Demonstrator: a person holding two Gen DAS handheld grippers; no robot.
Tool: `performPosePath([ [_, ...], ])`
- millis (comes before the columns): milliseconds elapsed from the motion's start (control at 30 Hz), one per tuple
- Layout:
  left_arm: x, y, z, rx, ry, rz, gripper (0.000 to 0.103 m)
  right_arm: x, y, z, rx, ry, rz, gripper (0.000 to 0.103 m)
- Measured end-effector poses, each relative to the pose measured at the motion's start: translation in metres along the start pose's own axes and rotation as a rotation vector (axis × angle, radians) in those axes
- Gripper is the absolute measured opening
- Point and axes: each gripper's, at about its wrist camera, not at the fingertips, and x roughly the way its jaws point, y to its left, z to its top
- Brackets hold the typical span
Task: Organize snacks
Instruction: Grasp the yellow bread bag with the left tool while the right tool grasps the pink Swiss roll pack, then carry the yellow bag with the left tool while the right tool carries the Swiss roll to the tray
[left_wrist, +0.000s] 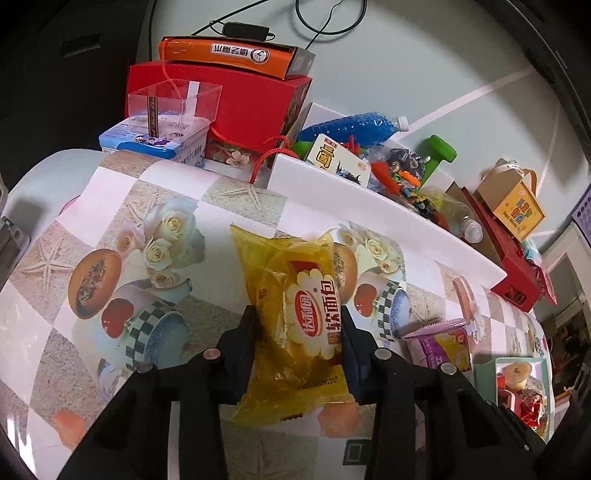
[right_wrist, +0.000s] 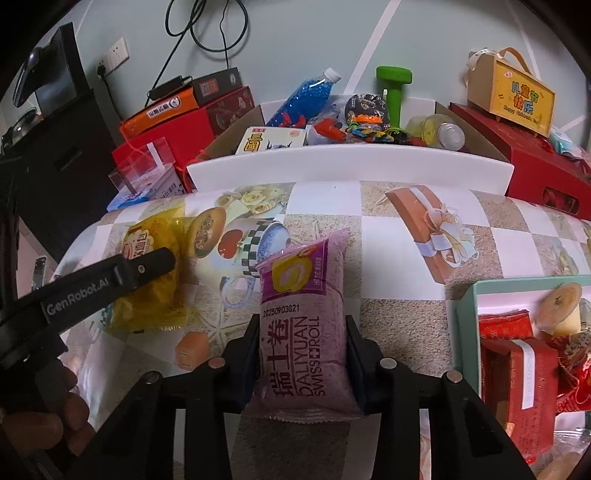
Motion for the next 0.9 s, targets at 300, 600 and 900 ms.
performPosePath([
  [300, -0.041, -0.011, -0.015, -0.029, -0.014, -0.033, 0.042, -0.051, -0.004, 0.001, 0.016, -0.065, 0.010, 0.043],
  [600, -0.085, -0.034, -0.038, -0.001, -0.014, -0.056, 0.042, -0.110, -0.016, -0.016, 0.038, -0.075, -0.024, 0.043],
  [900, -0.110, -0.058, -0.071, 0.044, 0.007, -0.078, 0.042, -0.153, -0.034, -0.040, 0.065, -0.081, -0.060, 0.043],
])
